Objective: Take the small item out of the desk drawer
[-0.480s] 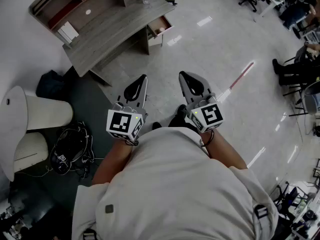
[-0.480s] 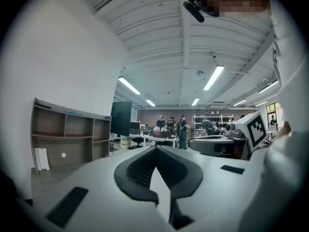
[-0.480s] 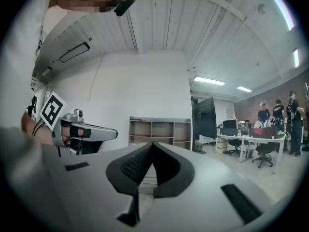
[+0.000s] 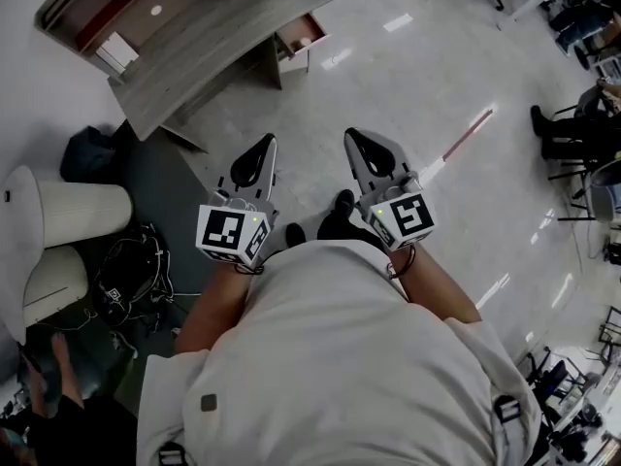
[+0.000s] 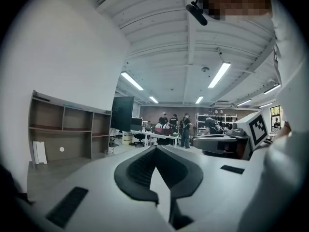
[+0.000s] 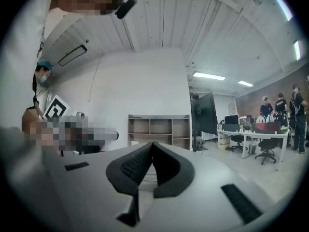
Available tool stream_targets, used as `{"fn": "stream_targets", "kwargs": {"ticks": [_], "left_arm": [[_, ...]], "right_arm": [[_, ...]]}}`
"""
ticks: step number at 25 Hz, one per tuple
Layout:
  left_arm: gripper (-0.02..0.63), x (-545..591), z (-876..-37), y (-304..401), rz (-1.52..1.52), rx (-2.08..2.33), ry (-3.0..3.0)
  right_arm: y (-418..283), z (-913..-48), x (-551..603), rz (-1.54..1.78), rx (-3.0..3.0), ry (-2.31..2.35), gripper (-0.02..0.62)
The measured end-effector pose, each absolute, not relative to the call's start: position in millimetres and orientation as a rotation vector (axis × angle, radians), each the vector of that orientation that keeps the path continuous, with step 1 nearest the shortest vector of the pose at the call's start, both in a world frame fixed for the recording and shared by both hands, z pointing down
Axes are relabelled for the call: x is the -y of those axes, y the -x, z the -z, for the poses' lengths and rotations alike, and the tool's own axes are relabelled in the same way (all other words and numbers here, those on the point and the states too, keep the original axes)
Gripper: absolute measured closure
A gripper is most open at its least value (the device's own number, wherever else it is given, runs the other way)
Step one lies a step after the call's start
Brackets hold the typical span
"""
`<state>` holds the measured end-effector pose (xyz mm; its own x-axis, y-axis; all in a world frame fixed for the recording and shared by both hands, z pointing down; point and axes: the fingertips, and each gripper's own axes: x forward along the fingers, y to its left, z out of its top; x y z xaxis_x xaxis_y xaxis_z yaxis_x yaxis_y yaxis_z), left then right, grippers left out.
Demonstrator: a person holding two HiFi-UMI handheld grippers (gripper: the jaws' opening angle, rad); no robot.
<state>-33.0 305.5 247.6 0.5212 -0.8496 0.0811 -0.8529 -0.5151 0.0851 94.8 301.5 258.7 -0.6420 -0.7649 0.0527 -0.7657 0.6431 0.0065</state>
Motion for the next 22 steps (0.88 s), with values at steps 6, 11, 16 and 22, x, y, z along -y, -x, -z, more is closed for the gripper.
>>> {"fn": "stream_targets", "kwargs": {"ticks": [6, 11, 16, 22], "left_arm": [[0.591, -263.4, -258.4, -2.0, -0.063, 1.51, -2.605], [0.591, -226.5, -274.0, -43.6, -0.129, 1.486, -2.605], [0.591, -192.8, -274.0, -76.8, -0.083, 1.484, -2.559], [0.591, -172.8, -270.8, -101.7, -0.079, 1.511, -2.555]], "right_arm": [[-139.1, -266.9, -257.7, -0.061, 2.801, -1.305, 0.578], [-183.7, -273.8, -217.7, -0.085, 2.813, -1.31, 0.578], [-215.1, -281.1, -184.6, -0.109, 2.825, -1.228, 0.578], [-241.1, -288.4, -162.6, -0.161, 2.825, -1.212, 0.578]]}}
